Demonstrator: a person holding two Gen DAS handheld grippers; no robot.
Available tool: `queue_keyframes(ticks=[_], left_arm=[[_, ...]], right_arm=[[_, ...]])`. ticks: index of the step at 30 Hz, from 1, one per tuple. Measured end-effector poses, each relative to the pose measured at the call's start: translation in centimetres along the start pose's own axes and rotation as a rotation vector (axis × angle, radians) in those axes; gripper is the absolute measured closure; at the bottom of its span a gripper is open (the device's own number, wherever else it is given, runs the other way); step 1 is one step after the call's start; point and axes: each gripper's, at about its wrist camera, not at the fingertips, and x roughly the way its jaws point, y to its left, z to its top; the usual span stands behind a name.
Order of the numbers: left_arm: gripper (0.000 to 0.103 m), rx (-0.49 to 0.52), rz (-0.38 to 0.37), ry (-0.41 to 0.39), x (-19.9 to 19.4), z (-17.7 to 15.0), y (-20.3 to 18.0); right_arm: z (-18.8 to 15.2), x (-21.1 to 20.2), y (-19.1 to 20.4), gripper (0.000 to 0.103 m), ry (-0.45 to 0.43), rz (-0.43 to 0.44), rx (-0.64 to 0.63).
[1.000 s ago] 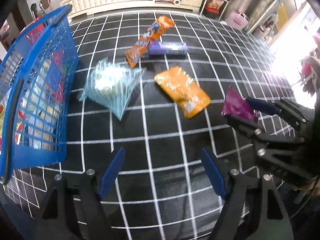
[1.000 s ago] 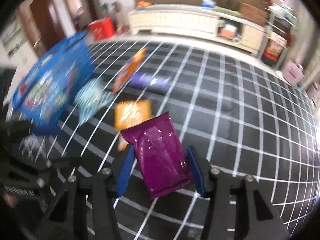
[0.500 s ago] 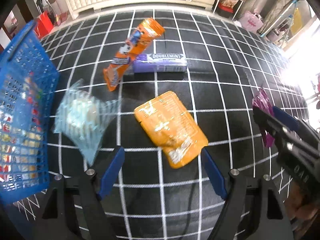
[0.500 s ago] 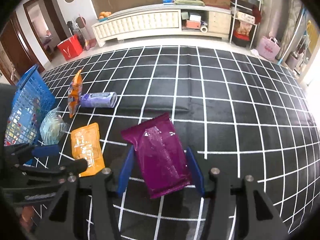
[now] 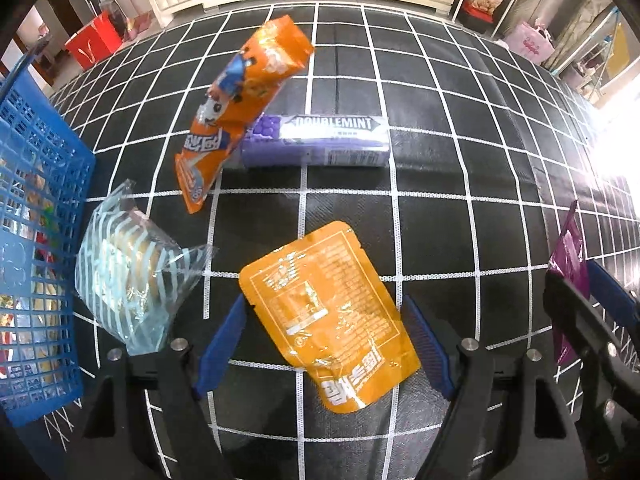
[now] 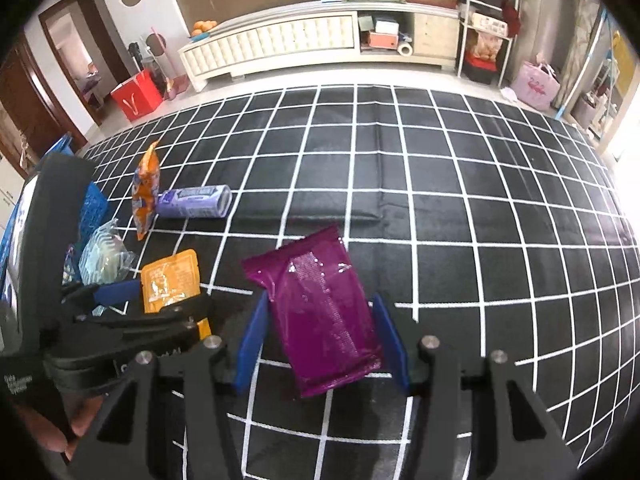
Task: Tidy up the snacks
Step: 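Grasp the orange pouch with the left gripper while the right gripper lifts the purple packet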
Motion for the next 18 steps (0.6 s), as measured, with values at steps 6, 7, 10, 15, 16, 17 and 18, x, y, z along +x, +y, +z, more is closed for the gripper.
queue_keyframes(ticks=[6,7,10,15,16,17,18], left_arm=[[0.056,0.028,-0.023,-0.019,-0.9,-0.3,-1.7],[0.058,0.035,-0.037,-0.016,-1.2,-0.7,-1.8],[0.076,0.070,-0.050,-0.023,-1.7,-1.6,-1.7],[0.084,0.065,-0.132,-0.014,-2.6,-2.7,-1.6],[0.084,0.070,-0.132,-0.018,-2.8,-3.3,-1.6],[0.084,0.075,-0.136,-0.023,-3.1,-3.5,-1.6],[0.084,0.077,-0.140,-0.024,-3.3,-3.8,-1.6]], right_arm=[[0.1,-0.1,-0.6,0.045,0.008,0.003,0.035],[0.1,0.0,-0.6,0.045,0.010,0.004,0.034],[0.0,0.0,-0.3,0.045,0.017,0.014,0.030],[-0.7,0.0,0.1,0.045,0.028,0.042,0.058],[-0.9,0.0,0.0,0.045,0.034,0.076,0.084],[-1.1,-0.1,0.1,0.045,0.044,0.104,0.099],[-1.3,-0.5,0.2,0.045,0.047,0.099,0.108]])
